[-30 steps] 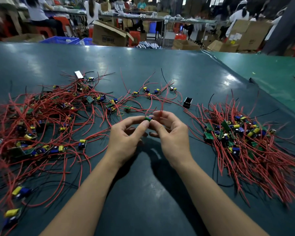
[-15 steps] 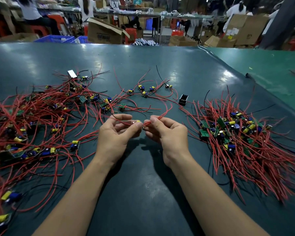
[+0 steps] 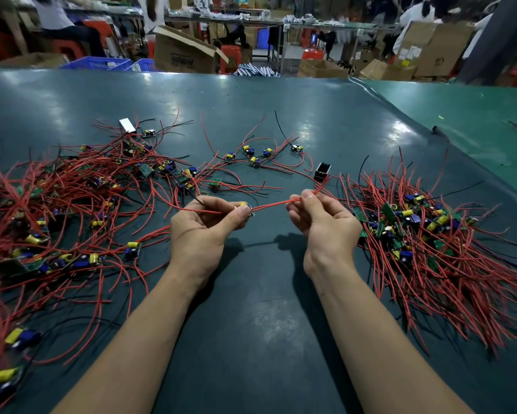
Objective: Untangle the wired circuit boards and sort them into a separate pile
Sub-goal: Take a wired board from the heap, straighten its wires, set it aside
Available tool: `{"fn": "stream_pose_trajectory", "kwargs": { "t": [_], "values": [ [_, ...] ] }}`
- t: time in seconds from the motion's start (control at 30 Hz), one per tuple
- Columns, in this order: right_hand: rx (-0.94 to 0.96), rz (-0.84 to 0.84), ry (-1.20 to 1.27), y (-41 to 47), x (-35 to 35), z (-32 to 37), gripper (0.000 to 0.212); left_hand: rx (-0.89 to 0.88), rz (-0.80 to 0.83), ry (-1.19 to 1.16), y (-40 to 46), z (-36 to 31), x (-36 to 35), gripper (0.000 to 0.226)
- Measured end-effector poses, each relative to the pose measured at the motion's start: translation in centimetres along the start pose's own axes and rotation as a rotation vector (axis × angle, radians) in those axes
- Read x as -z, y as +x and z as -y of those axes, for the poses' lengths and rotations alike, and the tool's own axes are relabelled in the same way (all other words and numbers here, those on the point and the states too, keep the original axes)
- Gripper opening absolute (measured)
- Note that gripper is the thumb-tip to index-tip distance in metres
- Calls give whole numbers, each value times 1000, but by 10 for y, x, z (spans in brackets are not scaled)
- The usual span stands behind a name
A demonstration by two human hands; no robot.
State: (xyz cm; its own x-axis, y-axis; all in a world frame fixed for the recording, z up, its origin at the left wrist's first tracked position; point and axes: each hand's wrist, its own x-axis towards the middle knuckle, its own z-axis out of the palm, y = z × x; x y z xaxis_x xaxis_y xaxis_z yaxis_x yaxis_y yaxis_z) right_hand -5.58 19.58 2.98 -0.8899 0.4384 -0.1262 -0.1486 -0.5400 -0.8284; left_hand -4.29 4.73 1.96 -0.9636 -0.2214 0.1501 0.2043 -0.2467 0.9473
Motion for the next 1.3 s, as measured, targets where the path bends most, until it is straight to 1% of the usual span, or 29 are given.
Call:
{"fn": "stream_pose_trajectory", "kwargs": {
  "t": [0.07, 0.17, 0.23, 0.27, 0.37, 0.47, 0.57, 0.63, 0.73, 0.77, 0.8, 0.87, 0.97, 1.07, 1.13, 1.23, 1.3],
  "values": [
    [-10, -23, 48, 1, 0, -1, 13, 4, 5, -9, -1, -1, -2, 19],
    [-124, -3, 130, 2, 0, -2, 9, 18, 17, -9, -2, -4, -2, 19],
    [-174, 7, 129, 3, 0, -2, 7, 27, 32, -3, -3, -5, -2, 18],
    [-161, 2, 111, 3, 0, -2, 7, 31, 35, 2, -3, -5, -2, 18],
    [12, -22, 9, 5, 0, -2, 9, 34, 24, 12, -3, -6, -2, 18],
    [184, -26, -94, 3, 0, -3, 5, 29, 8, 12, -3, -6, -2, 18],
    [229, -62, -74, 4, 0, -1, 8, 32, -2, 2, -2, -5, -2, 18],
    [163, -72, -29, 5, 0, 0, 9, 36, 1, -3, -2, -5, -2, 18],
    [-28, -78, 95, 7, 1, 0, 15, 49, 24, 8, -4, -4, -2, 18],
    [-65, -79, 125, 7, 1, 0, 18, 57, 38, 12, -4, -4, -2, 18],
    [-75, -82, 136, 8, 1, 1, 18, 63, 50, 16, -4, -4, -2, 18],
    [-36, -93, 99, 10, 1, 3, 16, 62, 56, 32, -3, -3, -2, 18],
    [34, -107, 11, 10, 3, 3, 10, 47, 43, 53, -3, -3, -1, 17],
    [51, -109, -5, 9, 4, 4, 8, 41, 22, 40, -2, -2, -1, 18],
    [10, -94, 43, 9, 4, 4, 10, 34, 4, 32, -2, -2, -1, 19],
    [-127, -65, 148, 11, 3, 4, 8, 29, 3, 31, 0, -2, -1, 18],
    [-210, -52, 172, 13, 3, 4, 9, 40, 21, 37, -1, -2, -2, 17]
  ]
}}
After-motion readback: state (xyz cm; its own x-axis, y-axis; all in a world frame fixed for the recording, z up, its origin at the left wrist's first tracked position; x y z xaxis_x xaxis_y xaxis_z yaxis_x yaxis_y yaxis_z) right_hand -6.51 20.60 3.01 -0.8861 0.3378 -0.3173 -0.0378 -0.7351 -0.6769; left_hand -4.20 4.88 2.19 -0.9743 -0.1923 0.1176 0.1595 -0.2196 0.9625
